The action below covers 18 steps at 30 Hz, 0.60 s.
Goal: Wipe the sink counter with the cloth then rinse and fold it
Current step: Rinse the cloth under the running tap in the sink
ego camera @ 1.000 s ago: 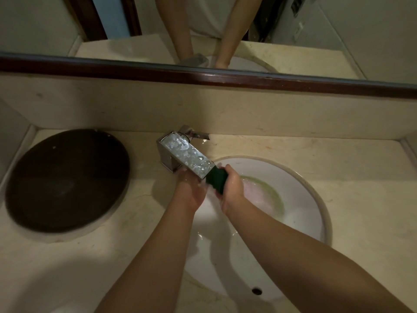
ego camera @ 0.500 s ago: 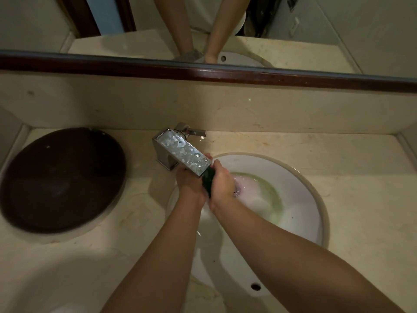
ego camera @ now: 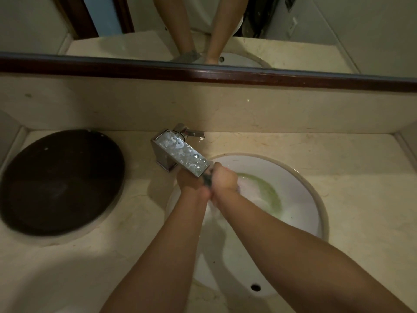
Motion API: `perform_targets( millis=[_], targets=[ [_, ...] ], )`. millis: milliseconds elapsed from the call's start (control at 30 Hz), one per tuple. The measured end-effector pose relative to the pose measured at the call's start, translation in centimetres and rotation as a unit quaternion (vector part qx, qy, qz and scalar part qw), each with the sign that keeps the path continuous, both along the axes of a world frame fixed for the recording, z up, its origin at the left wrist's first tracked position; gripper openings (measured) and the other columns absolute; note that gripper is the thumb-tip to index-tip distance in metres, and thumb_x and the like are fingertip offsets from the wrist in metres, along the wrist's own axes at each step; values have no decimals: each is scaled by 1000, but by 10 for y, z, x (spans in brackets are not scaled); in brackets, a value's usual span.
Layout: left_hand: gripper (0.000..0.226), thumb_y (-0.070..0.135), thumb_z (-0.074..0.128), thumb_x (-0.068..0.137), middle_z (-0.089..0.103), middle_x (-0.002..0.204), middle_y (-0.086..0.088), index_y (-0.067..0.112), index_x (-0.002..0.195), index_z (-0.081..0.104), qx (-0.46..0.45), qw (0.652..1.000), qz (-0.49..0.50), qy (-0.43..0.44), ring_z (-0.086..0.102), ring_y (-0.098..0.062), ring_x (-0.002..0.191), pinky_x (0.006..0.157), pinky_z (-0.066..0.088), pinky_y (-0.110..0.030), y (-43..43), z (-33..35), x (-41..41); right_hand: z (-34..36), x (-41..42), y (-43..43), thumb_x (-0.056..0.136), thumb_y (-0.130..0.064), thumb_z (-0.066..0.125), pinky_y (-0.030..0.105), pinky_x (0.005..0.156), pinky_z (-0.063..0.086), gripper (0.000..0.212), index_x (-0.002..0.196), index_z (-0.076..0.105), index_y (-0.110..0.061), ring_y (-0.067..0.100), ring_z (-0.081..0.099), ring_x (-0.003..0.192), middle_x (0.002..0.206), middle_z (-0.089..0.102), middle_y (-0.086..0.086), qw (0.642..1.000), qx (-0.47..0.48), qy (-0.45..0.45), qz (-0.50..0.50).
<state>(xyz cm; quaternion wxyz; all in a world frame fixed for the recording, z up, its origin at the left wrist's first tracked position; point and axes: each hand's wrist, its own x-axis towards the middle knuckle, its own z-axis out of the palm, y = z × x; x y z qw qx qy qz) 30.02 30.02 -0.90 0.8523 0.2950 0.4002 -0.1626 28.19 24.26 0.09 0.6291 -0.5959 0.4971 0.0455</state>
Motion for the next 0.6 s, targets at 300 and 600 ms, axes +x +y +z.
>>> perform_targets(
  millis=[300,600],
  targets=[
    [29,37,44,93,57,80,-11,12,86,58,-49,998,-6,-40,57,-27,80,87,50,-42,9,3,-8,-4,-9,2,92,-46,51,21,54,45,35,88,63,-13,20,64,60,83,69,8,986,155,-9,-59],
    [17,-2,63,82,69,68,1,13,77,58,179,959,-169,-142,63,-23,73,69,53,-33,15,-5,-11,-2,-18,5,98,-25,53,28,52,49,21,80,54,-14,17,59,63,74,61,7,976,193,-14,-95]
  ],
)
